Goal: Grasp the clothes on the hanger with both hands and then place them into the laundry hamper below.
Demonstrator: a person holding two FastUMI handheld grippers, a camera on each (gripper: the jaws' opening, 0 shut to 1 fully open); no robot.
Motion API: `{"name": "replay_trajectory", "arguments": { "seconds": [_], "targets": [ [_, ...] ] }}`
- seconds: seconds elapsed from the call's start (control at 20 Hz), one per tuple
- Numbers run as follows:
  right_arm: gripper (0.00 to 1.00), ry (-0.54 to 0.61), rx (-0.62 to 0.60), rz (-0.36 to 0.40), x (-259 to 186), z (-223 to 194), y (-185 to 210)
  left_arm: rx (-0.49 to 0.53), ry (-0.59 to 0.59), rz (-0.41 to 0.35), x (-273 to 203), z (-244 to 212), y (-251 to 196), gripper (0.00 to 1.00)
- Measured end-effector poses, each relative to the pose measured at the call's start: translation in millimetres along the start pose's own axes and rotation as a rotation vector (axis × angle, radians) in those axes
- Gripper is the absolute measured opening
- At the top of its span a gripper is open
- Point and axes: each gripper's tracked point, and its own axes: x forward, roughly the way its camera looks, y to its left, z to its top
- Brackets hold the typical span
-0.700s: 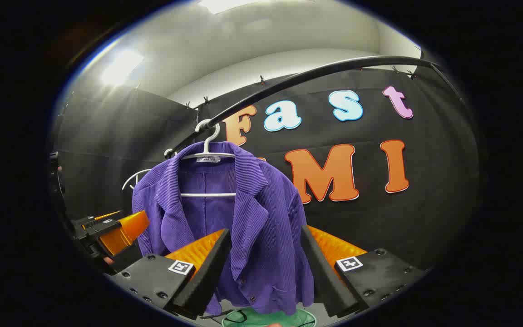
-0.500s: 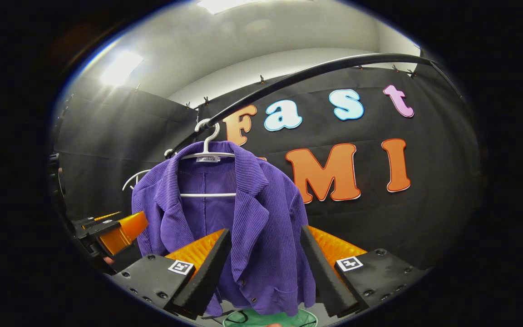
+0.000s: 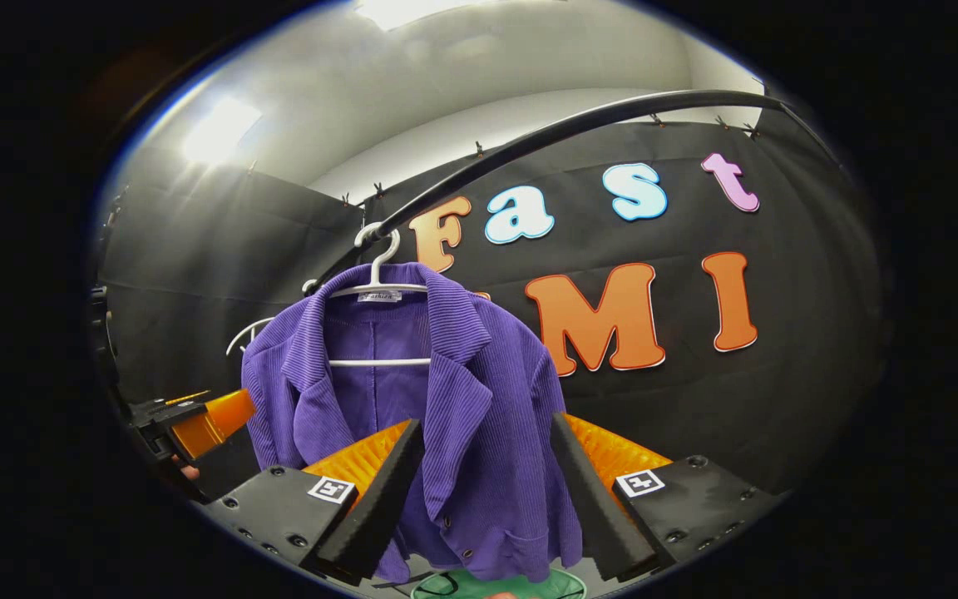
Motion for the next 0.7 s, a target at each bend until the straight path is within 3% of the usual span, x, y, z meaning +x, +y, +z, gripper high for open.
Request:
{"name": "replay_trajectory", "arguments": {
  "seconds": [0.3,0.55,0.7],
  "targets": [
    [0.99,0.035,0.018,0.046,19.7,-19.7,11.9,0.038,0.020,0.043,-7.9,-0.6,18.0,0.92],
    [0.99,0.140,0.054,0.092,81.3,-71.8,33.4,0.058,0.053,0.046,-17.6,-11.6,22.0,0.92],
    [0.99,0.189,0.038,0.036,126.0,-108.0,30.1,0.031,0.104,0.030,-23.3,-29.0,16.8,0.95]
  ]
}}
